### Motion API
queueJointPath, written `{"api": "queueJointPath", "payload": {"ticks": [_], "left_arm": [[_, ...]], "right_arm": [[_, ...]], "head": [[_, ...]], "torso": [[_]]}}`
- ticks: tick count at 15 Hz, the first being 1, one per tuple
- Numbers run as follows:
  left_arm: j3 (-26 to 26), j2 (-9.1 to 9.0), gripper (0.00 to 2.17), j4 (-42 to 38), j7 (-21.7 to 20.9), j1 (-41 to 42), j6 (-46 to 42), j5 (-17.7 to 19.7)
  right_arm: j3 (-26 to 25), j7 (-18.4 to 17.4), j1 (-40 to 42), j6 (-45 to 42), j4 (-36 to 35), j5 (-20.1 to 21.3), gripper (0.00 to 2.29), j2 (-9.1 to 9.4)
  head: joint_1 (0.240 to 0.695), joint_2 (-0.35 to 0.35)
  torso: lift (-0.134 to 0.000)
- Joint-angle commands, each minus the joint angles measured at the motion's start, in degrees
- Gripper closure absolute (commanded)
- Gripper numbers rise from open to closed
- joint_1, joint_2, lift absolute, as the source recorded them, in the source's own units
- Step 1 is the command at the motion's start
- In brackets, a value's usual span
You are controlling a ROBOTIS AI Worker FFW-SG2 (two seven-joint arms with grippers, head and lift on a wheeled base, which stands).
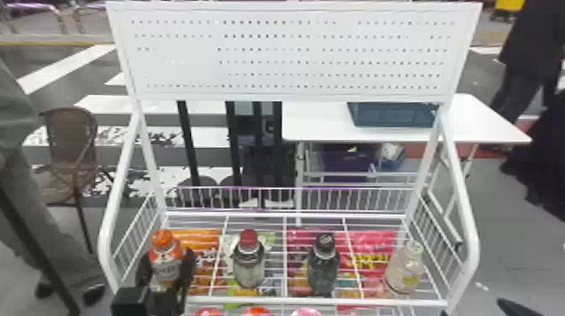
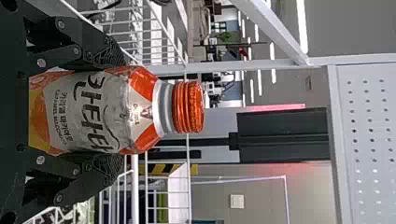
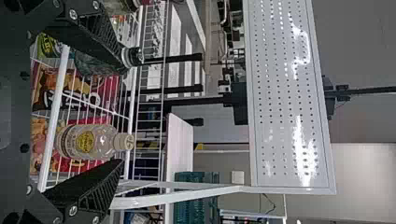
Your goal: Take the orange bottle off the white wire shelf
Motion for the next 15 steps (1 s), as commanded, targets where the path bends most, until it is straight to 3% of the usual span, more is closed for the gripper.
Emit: {"api": "queueJointPath", "payload": {"ticks": [1, 5, 9, 15], "left_arm": [[0.2, 0.16, 0.60, -6.4, 0.0, 3.1, 1.5, -0.2], [1.6, 0.69, 0.60, -22.6, 0.0, 11.2, 8.2, -0.9], [6.4, 1.04, 0.60, -39.1, -3.5, 21.8, 13.6, -0.5], [9.9, 0.42, 0.60, -54.1, -4.4, 33.5, 19.4, 0.0]], "right_arm": [[0.0, 0.0, -0.1, 0.0, 0.1, 0.0, 0.15, -0.13], [0.4, 0.1, -0.5, 0.0, 0.5, 0.0, 0.15, -0.13], [0.4, 0.0, -0.8, 0.0, 0.9, 0.0, 0.15, -0.04], [0.4, -0.1, -1.5, 0.0, 2.3, 0.0, 0.15, 0.05]], "head": [[0.499, 0.000], [0.499, 0.000], [0.499, 0.000], [0.499, 0.000]], "torso": [[0.000], [0.000], [0.000], [0.000]]}}
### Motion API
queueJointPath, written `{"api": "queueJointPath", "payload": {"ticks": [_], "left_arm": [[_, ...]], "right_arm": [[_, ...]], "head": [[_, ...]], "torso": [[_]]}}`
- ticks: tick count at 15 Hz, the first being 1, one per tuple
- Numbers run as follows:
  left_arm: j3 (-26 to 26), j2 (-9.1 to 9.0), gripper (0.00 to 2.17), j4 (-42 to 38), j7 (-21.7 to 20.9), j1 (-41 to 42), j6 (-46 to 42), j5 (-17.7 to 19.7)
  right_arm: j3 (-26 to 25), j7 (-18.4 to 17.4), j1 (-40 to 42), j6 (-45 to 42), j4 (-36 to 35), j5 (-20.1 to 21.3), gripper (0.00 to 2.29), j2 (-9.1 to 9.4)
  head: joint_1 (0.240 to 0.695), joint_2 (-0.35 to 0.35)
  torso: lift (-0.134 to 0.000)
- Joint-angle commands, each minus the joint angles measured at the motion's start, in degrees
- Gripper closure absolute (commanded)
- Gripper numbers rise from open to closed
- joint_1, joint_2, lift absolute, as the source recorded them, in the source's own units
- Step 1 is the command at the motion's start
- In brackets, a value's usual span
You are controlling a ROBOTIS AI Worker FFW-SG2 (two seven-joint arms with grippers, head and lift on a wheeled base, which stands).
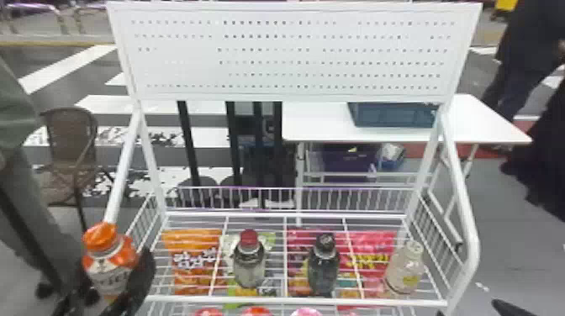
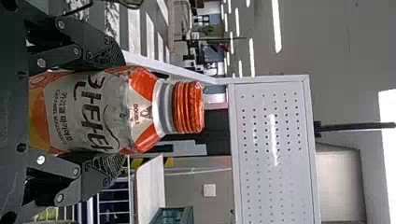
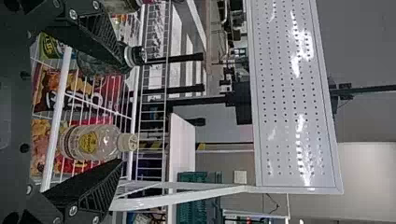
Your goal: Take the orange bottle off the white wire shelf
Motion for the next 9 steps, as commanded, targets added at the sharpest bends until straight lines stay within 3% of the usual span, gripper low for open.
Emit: {"api": "queueJointPath", "payload": {"ticks": [1, 9], "left_arm": [[0.6, -0.23, 0.60, -3.7, 0.2, 3.8, 1.0, 0.5], [0.7, -0.31, 0.60, -5.3, 1.2, 6.7, 1.6, 0.8]], "right_arm": [[-0.2, -0.3, -0.2, -0.2, 0.4, 0.0, 0.15, 0.02], [-0.3, -0.8, -0.3, -1.1, 0.6, 0.4, 0.15, 0.11]], "head": [[0.499, 0.000], [0.499, 0.000]], "torso": [[0.000], [0.000]]}}
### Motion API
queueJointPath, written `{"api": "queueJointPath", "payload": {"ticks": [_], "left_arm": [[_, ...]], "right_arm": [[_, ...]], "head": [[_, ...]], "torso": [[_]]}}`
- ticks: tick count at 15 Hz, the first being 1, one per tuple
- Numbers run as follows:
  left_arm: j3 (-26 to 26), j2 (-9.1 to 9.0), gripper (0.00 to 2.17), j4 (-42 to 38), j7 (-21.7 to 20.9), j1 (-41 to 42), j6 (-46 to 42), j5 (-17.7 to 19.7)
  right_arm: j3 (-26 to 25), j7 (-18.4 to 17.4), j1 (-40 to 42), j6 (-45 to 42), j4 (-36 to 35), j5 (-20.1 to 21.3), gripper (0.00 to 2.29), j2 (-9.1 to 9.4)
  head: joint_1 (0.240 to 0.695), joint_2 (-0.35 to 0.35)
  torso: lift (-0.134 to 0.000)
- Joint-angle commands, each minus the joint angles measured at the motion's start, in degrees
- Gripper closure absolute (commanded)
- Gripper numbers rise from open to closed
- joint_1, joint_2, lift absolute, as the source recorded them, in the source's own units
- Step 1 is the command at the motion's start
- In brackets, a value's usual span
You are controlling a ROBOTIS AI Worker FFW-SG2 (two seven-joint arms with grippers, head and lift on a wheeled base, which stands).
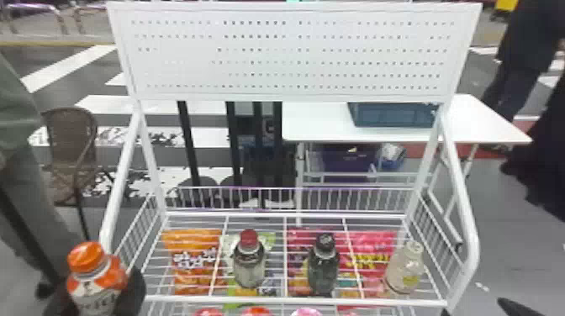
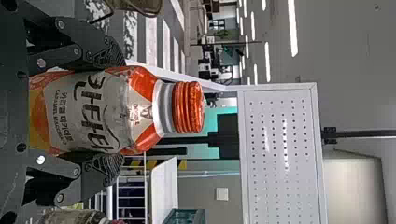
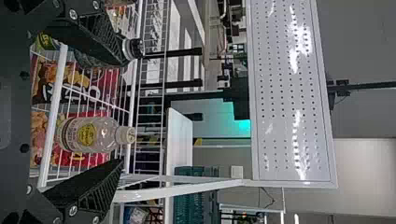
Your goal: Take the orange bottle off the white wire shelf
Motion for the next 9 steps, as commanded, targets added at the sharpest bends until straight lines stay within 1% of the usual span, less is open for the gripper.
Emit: {"api": "queueJointPath", "payload": {"ticks": [1, 7, 9], "left_arm": [[0.0, 0.01, 0.60, -0.4, 0.0, 0.2, -0.1, -0.1], [-0.1, 0.01, 0.60, -0.7, 0.0, 0.5, -0.3, -0.3], [-1.0, -0.43, 0.60, 1.8, 0.1, -1.3, -1.0, -0.5]], "right_arm": [[0.1, 0.0, 0.0, 0.0, 0.0, 0.1, 0.15, -0.07], [0.0, 0.1, 0.4, 0.0, -0.4, -0.1, 0.15, -0.16], [0.0, 0.1, 0.4, 0.0, -0.3, -0.1, 0.15, -0.16]], "head": [[0.499, 0.000], [0.499, 0.000], [0.499, 0.000]], "torso": [[0.000], [0.000], [0.000]]}}
